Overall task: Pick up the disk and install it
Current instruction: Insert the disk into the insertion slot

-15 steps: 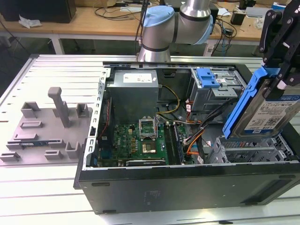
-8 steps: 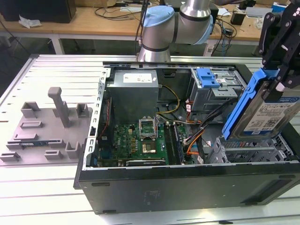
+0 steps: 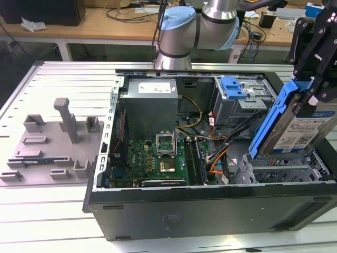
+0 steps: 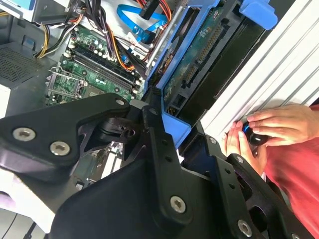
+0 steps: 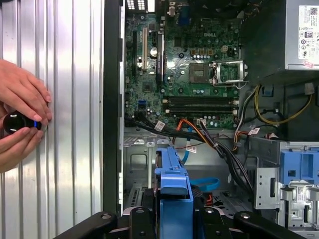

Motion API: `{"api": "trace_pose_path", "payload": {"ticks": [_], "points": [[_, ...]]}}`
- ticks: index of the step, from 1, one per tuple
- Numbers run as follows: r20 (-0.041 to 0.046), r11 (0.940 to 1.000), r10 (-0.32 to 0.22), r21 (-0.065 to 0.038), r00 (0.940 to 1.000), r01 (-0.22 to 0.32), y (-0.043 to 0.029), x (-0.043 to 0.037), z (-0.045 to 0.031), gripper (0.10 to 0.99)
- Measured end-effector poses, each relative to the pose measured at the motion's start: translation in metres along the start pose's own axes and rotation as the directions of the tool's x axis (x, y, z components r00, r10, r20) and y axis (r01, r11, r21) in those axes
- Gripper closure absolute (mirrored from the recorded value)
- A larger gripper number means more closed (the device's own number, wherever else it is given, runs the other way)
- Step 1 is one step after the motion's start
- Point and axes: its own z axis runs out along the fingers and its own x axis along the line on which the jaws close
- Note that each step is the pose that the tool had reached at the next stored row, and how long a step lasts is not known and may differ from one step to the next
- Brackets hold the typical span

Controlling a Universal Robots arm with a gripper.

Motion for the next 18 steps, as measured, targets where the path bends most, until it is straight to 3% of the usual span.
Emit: {"api": "trace_pose_path", "payload": {"ticks": [18], "points": [[0.0001,1.0000,0.000,0.000,1.0000,0.000,-0.0010,0.0034,0.0096,0.722]]}}
